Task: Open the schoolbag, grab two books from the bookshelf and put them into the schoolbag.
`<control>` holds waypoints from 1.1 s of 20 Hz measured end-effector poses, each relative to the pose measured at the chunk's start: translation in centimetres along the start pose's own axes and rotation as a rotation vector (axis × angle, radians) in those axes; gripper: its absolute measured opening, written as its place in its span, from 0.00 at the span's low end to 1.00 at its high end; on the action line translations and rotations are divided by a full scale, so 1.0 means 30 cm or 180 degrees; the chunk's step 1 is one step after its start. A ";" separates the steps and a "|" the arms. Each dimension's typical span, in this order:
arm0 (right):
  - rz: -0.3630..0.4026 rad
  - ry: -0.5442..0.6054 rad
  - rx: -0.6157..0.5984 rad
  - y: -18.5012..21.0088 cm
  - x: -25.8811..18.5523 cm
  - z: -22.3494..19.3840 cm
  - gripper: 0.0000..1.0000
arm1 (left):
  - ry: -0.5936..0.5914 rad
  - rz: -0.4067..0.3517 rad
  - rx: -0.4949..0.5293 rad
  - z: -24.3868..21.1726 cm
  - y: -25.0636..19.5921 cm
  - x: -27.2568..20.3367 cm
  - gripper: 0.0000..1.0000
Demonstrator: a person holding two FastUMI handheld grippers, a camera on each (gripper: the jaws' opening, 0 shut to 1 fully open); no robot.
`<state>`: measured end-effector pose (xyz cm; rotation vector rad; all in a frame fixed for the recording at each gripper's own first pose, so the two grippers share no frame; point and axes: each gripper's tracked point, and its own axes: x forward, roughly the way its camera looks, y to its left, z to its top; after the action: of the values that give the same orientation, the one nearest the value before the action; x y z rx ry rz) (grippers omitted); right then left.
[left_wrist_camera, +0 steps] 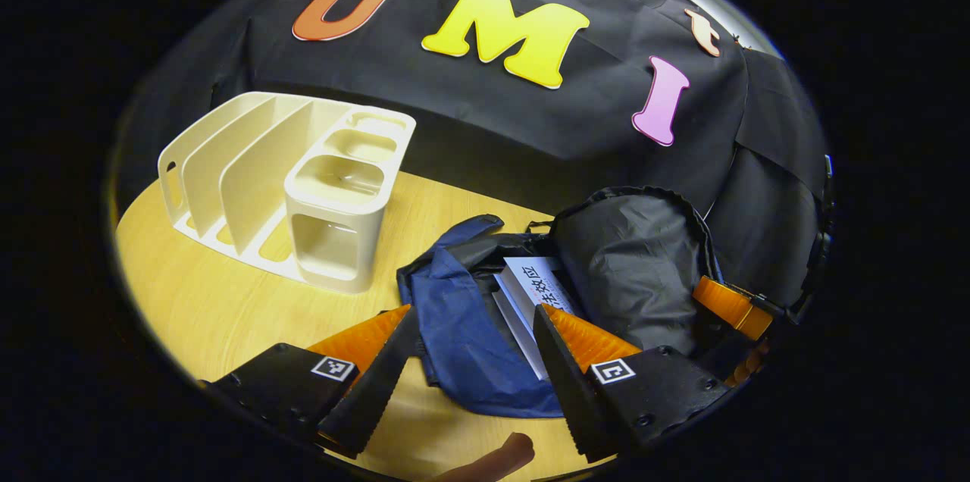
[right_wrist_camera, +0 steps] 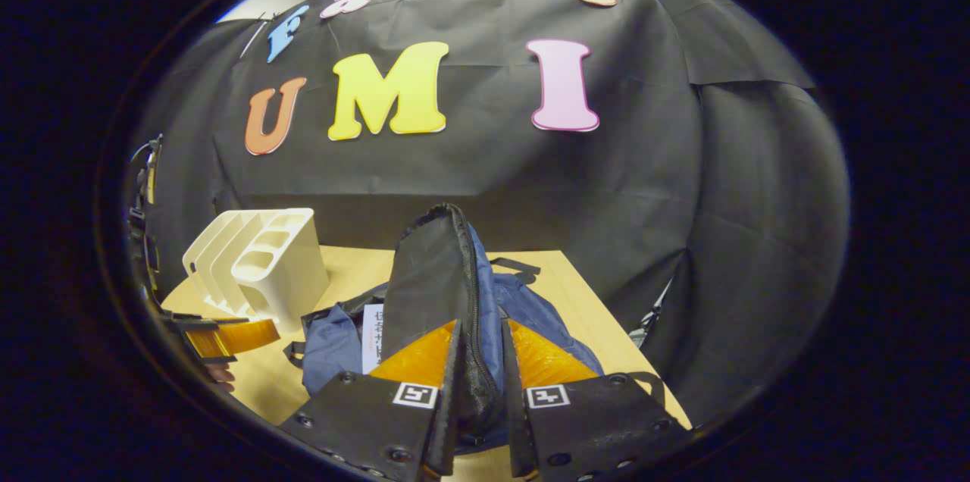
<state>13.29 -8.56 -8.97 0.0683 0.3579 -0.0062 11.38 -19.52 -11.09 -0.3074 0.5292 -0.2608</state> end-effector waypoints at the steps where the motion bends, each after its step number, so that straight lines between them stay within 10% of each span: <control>1: -0.0007 -0.0010 -0.0001 0.009 -0.013 -0.002 0.28 | -0.0036 0.0015 0.0033 0.005 0.018 -0.014 0.97; 16: -0.0057 -0.0204 -0.0211 0.131 -0.199 -0.051 0.43 | -0.0773 0.0706 0.0534 0.150 0.342 -0.338 0.97; 17: -0.0048 -0.0231 -0.0228 0.139 -0.218 -0.060 0.58 | -0.0847 0.0735 0.0569 0.157 0.350 -0.367 0.97; 22: 0.0027 -0.0347 -0.0237 0.155 -0.331 -0.109 0.53 | -0.1116 0.0856 0.0709 0.144 0.401 -0.491 0.96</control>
<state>2.94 -3.77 -8.24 -0.0042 0.2486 0.0117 3.38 -2.77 -5.11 -0.0595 0.1881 -0.0016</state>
